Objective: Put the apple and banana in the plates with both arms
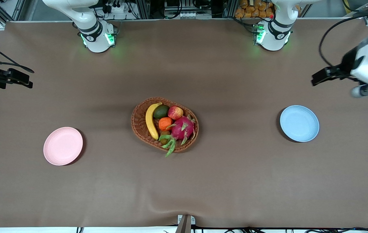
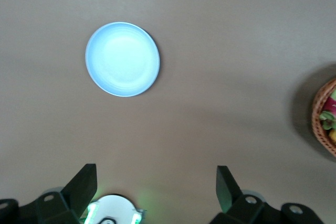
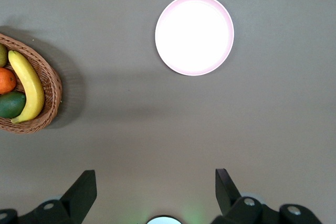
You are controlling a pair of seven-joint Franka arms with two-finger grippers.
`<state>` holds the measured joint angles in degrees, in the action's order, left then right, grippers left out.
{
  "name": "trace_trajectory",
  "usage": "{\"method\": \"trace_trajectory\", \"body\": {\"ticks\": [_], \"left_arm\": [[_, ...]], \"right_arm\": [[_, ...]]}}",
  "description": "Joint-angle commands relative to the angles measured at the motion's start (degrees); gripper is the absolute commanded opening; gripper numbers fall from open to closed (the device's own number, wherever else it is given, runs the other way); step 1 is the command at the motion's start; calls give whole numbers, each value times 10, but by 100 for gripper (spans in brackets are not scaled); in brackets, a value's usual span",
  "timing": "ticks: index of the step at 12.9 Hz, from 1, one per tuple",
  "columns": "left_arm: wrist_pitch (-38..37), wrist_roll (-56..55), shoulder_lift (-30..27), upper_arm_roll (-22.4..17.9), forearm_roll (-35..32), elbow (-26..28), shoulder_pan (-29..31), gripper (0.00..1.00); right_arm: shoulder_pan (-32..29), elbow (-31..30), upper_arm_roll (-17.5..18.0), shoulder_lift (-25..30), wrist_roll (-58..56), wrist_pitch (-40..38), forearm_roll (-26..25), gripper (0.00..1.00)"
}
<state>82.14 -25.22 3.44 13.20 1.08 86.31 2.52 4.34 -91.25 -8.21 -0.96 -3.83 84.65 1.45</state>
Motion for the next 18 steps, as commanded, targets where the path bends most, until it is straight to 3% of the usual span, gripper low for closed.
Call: {"method": "trace_trajectory", "body": {"ticks": [1,3,9,14,18], "left_arm": [[21,-76,20,44,-1,0,-2,100],[36,-126,33,75,-3,0,-4,100],[92,-265,101,79,-83,-3,-114,100],[127,-288,143,79,-107,-6,-149,100],[139,-288,169,78,-107,-8,-170,100]], "right_arm": [[-5,-4,1,1,-6,0,12,100],[-6,-9,1,1,-6,1,12,100],[-8,-12,1,1,-6,2,12,100],[-17,-7,0,10,-10,4,7,100],[-57,-11,0,45,-83,3,4,100]]}}
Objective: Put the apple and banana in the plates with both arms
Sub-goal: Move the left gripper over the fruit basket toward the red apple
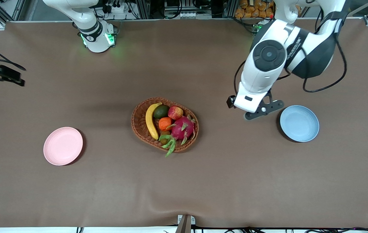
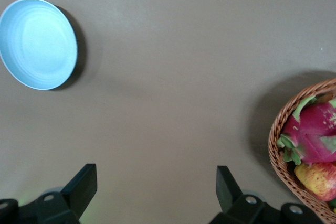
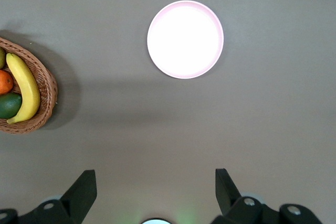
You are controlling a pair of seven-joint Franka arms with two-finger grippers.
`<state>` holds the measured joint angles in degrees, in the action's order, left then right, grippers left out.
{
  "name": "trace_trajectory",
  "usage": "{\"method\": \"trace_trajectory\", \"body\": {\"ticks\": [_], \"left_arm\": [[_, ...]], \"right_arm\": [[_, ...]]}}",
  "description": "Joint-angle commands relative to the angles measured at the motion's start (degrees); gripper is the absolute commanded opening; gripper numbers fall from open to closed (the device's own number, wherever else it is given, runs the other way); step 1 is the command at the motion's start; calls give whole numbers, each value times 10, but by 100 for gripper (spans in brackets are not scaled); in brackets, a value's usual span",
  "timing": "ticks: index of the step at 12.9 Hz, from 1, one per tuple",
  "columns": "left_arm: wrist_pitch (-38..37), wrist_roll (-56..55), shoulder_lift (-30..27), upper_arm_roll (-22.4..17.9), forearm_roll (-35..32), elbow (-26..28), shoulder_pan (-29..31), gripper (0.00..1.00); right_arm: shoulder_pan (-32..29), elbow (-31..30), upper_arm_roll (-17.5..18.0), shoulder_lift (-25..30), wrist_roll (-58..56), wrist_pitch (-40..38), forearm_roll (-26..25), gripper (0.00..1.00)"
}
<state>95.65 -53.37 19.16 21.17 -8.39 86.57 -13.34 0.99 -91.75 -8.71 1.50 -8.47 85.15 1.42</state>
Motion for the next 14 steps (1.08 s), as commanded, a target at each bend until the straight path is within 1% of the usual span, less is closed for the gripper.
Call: {"method": "trace_trajectory", "body": {"ticks": [1,4,6,8,10,12,14], "left_arm": [[5,-8,17,-2,-12,-11,-12,100],[5,-10,28,-1,-9,-11,-12,100],[6,-19,38,-1,-2,-11,-23,100],[19,-85,56,-1,-3,-14,-48,100],[37,-145,75,-1,-2,-26,-67,100],[42,-198,110,-4,-3,-61,-99,100],[64,-307,153,-6,-5,-97,-125,100]], "right_arm": [[-24,-6,4,25,-37,-7,4,100],[-23,-8,5,29,-30,-20,6,100],[-20,-8,6,33,-16,-26,7,100],[-16,-8,10,40,14,-38,7,100],[-14,-17,10,39,16,-36,7,100],[-16,-24,10,39,16,-35,9,100],[-16,-27,10,36,16,-32,10,100]]}}
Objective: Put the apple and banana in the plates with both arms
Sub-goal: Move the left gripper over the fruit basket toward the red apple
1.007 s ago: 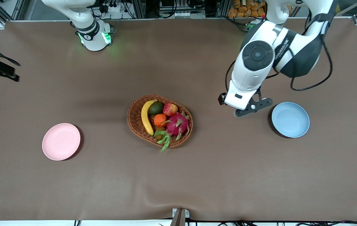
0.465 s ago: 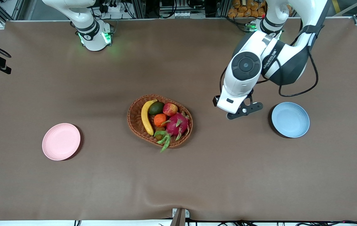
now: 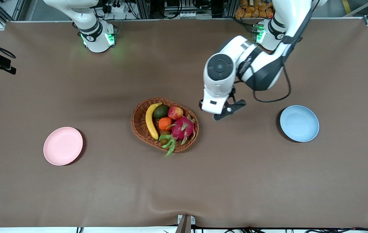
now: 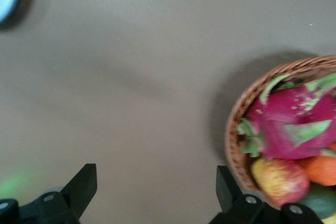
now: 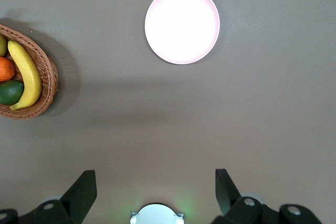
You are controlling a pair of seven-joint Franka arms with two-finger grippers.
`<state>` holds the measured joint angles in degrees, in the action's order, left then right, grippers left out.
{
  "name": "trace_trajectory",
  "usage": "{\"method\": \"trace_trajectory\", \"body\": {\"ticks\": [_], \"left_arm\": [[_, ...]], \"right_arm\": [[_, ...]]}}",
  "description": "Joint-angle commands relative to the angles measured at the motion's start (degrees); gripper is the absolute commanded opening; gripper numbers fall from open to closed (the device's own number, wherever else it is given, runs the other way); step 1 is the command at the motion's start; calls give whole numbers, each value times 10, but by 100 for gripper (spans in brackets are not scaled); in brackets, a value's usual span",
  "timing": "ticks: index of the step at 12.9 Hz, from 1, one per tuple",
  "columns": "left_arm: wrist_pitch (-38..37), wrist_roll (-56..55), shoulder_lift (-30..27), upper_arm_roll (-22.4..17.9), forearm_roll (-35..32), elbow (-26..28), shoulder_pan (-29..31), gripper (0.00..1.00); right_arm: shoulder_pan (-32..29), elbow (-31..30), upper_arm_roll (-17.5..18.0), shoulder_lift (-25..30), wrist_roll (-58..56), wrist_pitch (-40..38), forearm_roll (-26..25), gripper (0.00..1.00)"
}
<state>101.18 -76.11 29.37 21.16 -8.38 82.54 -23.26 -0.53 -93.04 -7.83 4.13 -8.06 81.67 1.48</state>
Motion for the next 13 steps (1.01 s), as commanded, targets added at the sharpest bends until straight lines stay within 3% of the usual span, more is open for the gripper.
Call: {"method": "trace_trajectory", "body": {"ticks": [1,5,8,13], "left_arm": [[37,-110,61,-7,-6,-56,-36,100],[142,-188,101,-18,-8,-59,-76,100],[205,-259,120,-52,-7,-59,-115,100],[217,-299,153,-75,-7,-75,-151,100]], "right_arm": [[-2,-15,1,9,12,3,11,100],[-2,-21,1,9,12,10,11,100],[-2,-27,1,8,12,12,11,100],[-2,-31,1,8,12,15,11,100]]}}
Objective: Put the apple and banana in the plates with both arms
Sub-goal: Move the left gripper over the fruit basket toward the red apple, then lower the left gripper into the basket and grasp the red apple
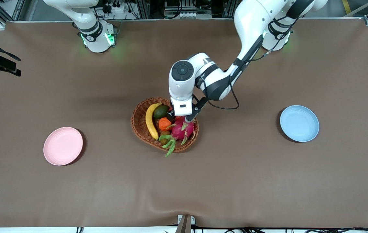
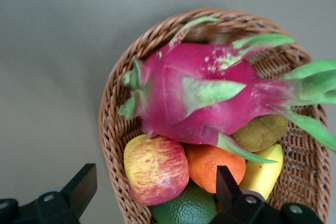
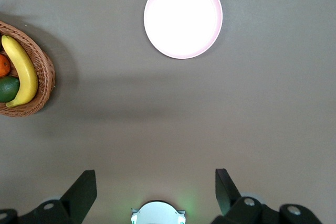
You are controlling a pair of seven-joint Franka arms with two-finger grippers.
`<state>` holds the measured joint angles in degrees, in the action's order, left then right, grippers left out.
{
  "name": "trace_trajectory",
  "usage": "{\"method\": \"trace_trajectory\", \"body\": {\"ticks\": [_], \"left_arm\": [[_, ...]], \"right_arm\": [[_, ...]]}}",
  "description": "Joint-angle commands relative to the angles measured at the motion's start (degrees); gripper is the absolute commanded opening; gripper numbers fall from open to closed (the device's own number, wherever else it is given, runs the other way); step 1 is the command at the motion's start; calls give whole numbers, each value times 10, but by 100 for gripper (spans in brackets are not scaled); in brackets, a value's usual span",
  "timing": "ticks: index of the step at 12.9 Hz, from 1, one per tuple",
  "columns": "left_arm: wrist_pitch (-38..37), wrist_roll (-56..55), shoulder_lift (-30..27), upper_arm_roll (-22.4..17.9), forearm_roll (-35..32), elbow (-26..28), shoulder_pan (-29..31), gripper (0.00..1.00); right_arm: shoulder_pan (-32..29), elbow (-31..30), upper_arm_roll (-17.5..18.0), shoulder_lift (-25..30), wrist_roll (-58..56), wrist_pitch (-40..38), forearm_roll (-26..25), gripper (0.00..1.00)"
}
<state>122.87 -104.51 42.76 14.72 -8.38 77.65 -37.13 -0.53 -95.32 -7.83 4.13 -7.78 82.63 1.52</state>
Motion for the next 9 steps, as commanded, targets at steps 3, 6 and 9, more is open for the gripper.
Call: {"method": "trace_trajectory", "body": {"ticks": [3,6,9], "left_arm": [[0,-21,29,-12,-7,-26,-19,100],[0,-31,37,-11,-6,-26,-23,100],[1,-31,40,-15,-6,-26,-28,100]], "right_arm": [[5,13,1,4,4,23,7,100],[6,76,1,-36,3,18,5,100],[4,80,0,-43,2,19,5,100]]}}
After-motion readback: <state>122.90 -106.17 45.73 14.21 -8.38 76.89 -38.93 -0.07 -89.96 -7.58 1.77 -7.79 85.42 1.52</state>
